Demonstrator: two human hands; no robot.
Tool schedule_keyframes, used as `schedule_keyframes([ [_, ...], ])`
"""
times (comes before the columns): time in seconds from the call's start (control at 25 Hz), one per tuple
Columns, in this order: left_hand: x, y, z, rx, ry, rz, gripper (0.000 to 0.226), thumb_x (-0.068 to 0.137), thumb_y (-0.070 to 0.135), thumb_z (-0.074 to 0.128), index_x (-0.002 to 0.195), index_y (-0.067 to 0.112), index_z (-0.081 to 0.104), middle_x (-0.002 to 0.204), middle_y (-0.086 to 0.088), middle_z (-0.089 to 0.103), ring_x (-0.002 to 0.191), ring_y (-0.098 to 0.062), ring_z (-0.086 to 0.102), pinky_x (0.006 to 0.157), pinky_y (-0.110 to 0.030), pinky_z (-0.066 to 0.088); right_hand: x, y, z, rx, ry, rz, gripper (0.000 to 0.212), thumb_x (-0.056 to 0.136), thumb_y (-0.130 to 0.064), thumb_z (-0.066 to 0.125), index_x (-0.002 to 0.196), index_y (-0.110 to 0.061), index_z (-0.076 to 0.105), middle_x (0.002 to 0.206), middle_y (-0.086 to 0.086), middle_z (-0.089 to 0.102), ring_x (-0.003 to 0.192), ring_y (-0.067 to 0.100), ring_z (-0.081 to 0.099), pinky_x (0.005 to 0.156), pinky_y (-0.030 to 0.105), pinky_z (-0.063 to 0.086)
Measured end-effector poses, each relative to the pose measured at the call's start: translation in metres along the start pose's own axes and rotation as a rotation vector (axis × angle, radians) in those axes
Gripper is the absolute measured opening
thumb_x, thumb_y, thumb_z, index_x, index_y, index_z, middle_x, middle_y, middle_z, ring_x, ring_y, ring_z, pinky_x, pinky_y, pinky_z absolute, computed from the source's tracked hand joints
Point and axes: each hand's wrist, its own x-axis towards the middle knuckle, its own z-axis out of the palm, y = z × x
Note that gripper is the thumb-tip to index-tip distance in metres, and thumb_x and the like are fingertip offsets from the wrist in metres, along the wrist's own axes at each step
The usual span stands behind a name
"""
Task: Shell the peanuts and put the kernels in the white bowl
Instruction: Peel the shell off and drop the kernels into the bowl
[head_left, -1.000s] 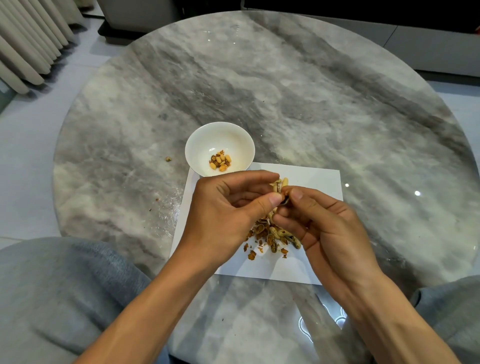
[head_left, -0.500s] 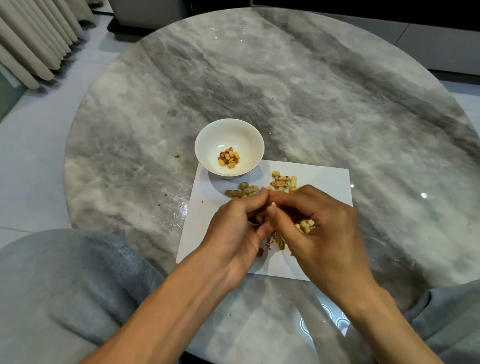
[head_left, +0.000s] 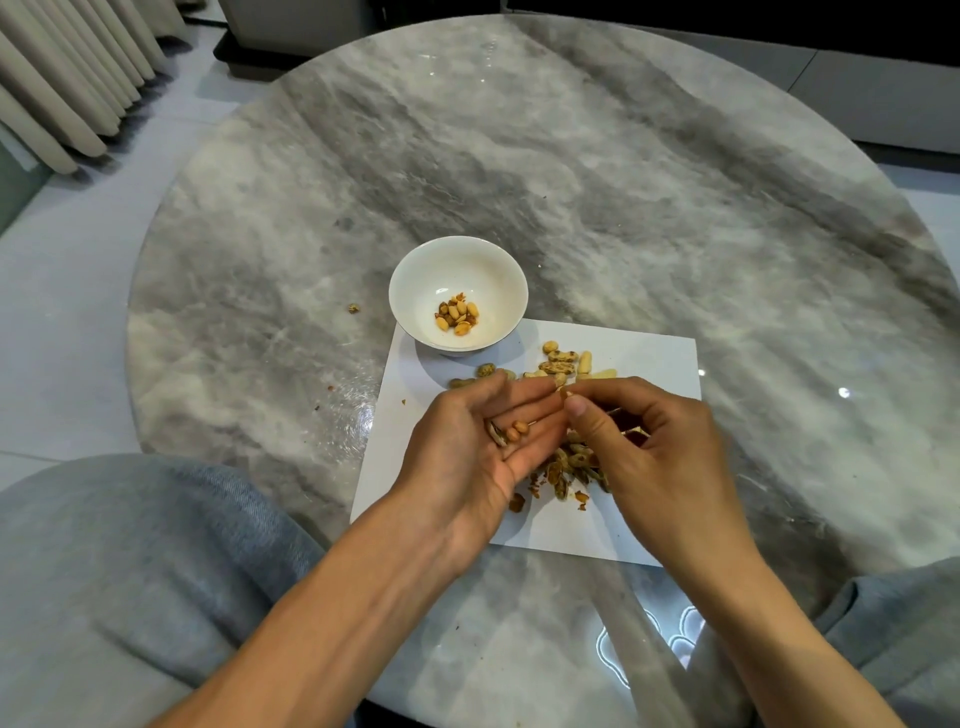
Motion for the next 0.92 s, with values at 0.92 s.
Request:
schedule_keyframes([
  [0.92,0.001,-0.007,-0.003,0.075,0.101,-0.014,0.027,0.098,0.014,0.052,0.112,-0.004,0.068,0.105,-0.017,0.075,0.1,-0.024,0.073,0.088,-0.031,0.058,0.002,0.004,0.004,0.035,0.063,0.345,0.01,0.082,-0.02,0.079,0.075,-0.021,0.071,0.062,-0.004,0.067,0.052,0.006,0.056,0.052,0.022,0.043],
])
